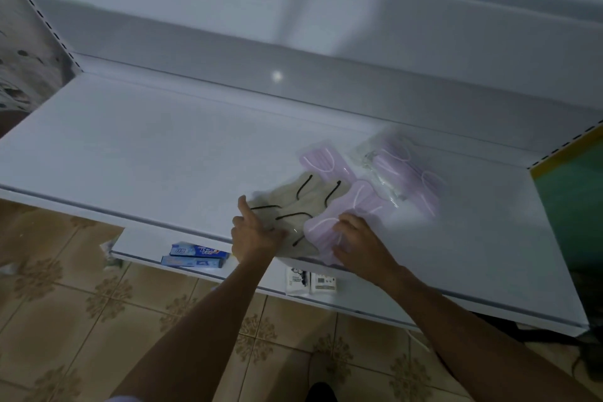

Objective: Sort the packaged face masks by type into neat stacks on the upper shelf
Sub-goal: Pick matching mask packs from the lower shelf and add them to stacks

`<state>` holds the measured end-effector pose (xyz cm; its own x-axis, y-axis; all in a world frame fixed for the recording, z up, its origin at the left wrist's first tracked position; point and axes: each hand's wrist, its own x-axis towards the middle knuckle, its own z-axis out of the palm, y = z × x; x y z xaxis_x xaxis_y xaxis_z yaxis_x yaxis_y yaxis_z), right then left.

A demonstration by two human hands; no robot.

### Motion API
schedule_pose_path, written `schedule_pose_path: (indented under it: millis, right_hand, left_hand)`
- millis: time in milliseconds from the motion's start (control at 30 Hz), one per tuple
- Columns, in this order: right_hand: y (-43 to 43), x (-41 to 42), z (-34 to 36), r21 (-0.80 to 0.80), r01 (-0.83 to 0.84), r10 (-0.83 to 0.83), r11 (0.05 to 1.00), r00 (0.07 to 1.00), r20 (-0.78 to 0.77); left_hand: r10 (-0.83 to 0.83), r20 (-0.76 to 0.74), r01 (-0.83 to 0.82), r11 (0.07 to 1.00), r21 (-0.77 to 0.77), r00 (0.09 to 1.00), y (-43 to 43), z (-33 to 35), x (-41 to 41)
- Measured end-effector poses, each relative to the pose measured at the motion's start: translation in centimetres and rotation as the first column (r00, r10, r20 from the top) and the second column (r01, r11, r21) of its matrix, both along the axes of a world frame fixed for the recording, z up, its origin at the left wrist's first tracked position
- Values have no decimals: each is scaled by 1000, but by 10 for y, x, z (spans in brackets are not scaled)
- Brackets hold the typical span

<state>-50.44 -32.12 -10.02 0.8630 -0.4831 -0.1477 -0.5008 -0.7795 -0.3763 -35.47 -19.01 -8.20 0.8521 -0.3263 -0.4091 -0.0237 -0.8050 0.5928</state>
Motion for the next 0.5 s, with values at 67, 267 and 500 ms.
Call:
schedule_pose_path:
  millis: [67, 267, 500]
  right_hand:
    - [-5, -2, -4, -79, 60, -65, 995, 997, -51]
    - [-14, 9, 10, -259, 223, -273, 940, 946, -177]
    - [1, 79, 38, 600, 260, -391, 756, 916, 96]
  left_hand:
    - [93, -66, -98, 991, -89, 994, 3, 4, 6]
    - [304, -180, -348, 882, -318, 935, 35, 0, 40]
    - [82, -262, -239, 715, -657, 962, 71, 29, 84]
